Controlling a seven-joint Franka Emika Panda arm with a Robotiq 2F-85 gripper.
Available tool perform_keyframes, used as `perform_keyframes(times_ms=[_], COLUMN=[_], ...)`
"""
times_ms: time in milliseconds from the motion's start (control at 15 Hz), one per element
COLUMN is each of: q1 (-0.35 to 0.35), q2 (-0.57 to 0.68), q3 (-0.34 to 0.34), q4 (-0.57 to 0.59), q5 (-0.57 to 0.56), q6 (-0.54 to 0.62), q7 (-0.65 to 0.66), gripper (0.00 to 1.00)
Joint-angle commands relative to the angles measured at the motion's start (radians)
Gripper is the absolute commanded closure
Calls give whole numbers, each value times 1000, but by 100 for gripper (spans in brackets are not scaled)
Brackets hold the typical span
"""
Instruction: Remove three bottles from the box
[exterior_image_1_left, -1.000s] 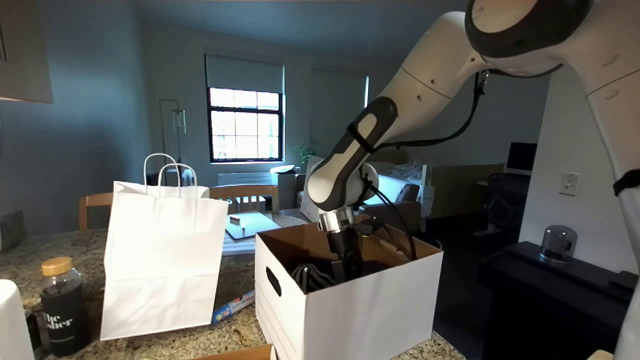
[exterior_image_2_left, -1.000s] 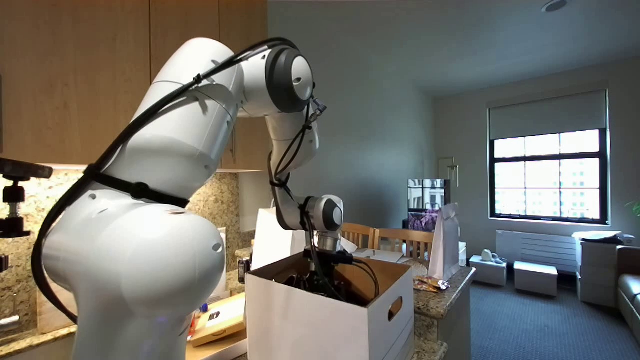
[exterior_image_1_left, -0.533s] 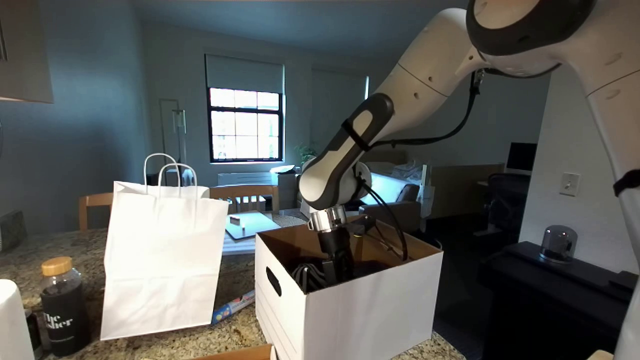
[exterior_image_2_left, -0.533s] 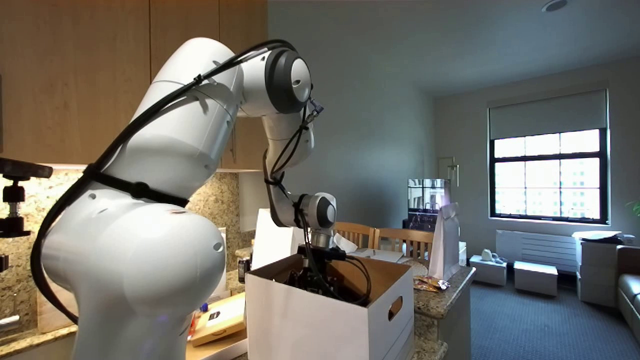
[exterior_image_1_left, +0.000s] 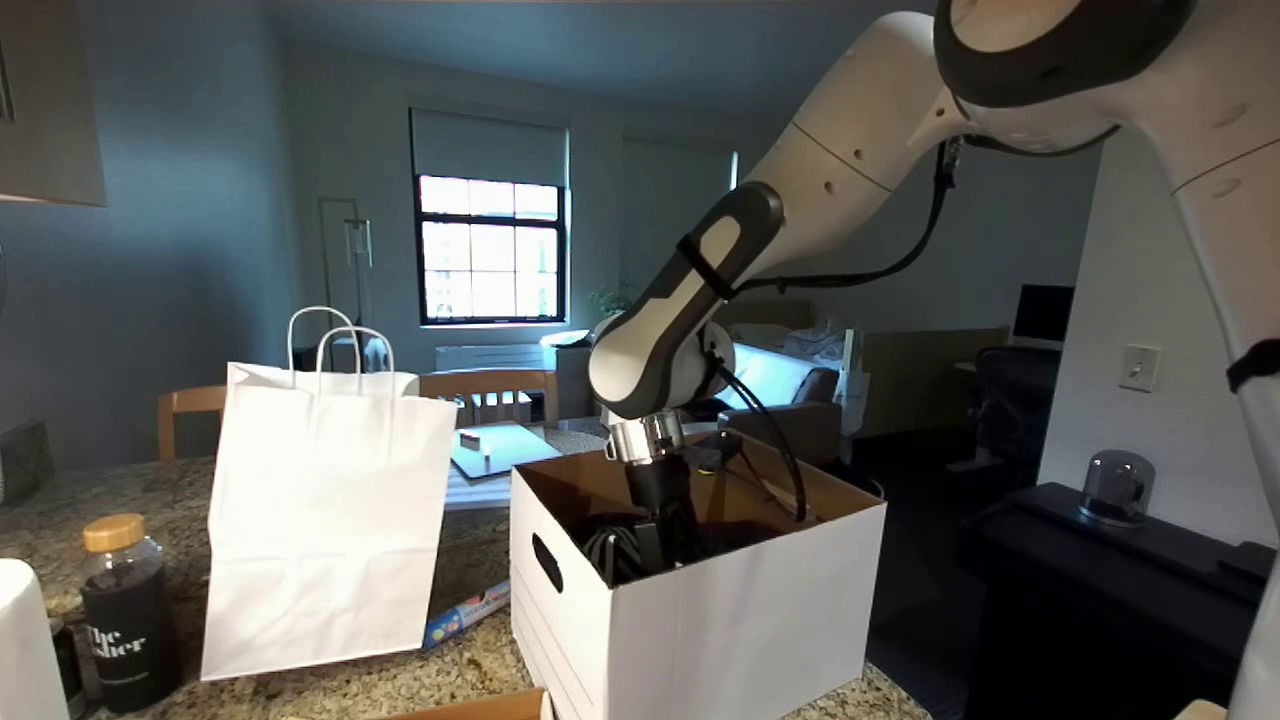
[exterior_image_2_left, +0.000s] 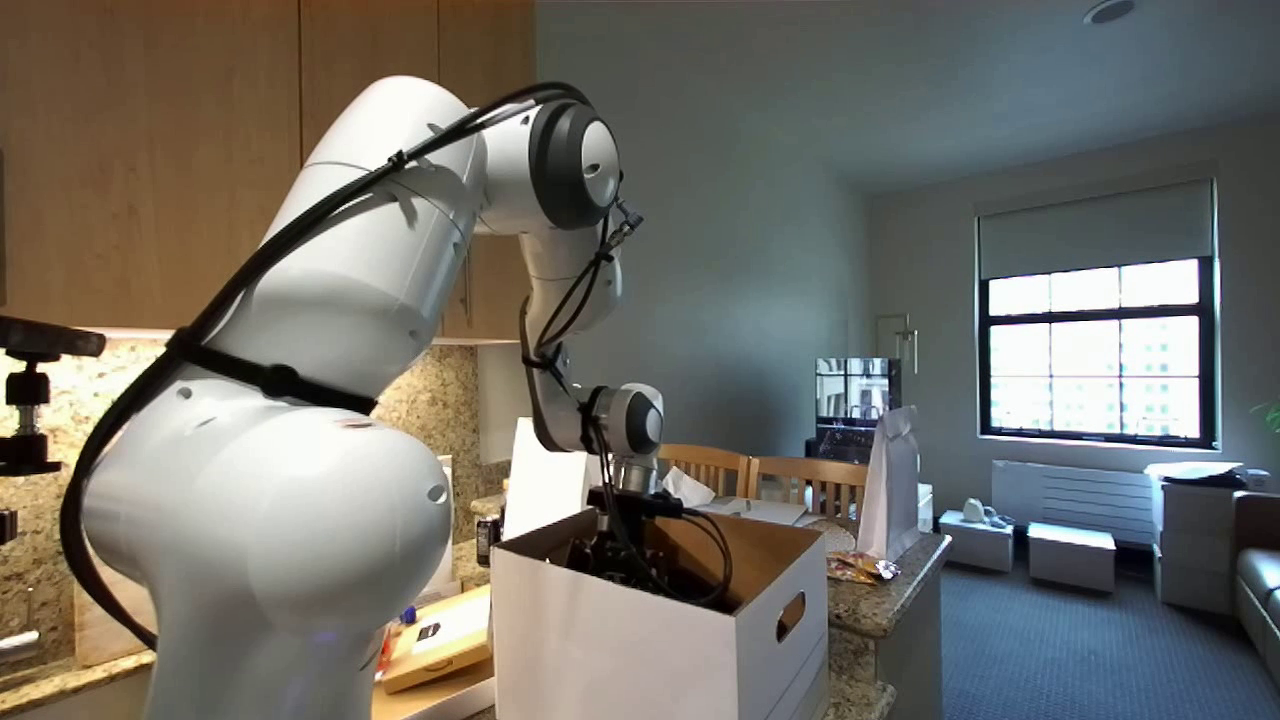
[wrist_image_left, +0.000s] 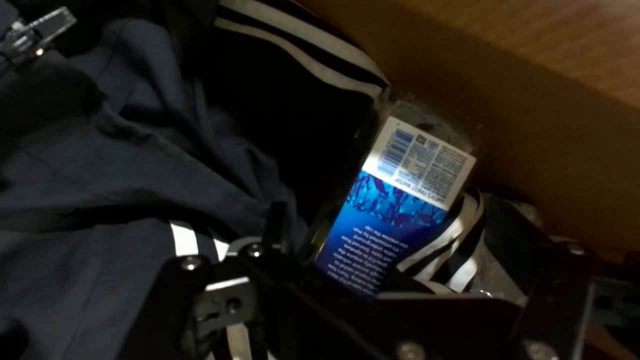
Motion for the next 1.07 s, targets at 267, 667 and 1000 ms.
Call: perform_keyframes(times_ms=[267,667,1000], q1=[-4,-5,-15], q2=[6,15,70], q3=[9,6,-3], q4=[-4,0,21], q5=[37,37,31], q6=[20,30,55], q7=[-26,-21,-39], gripper=[0,0,0])
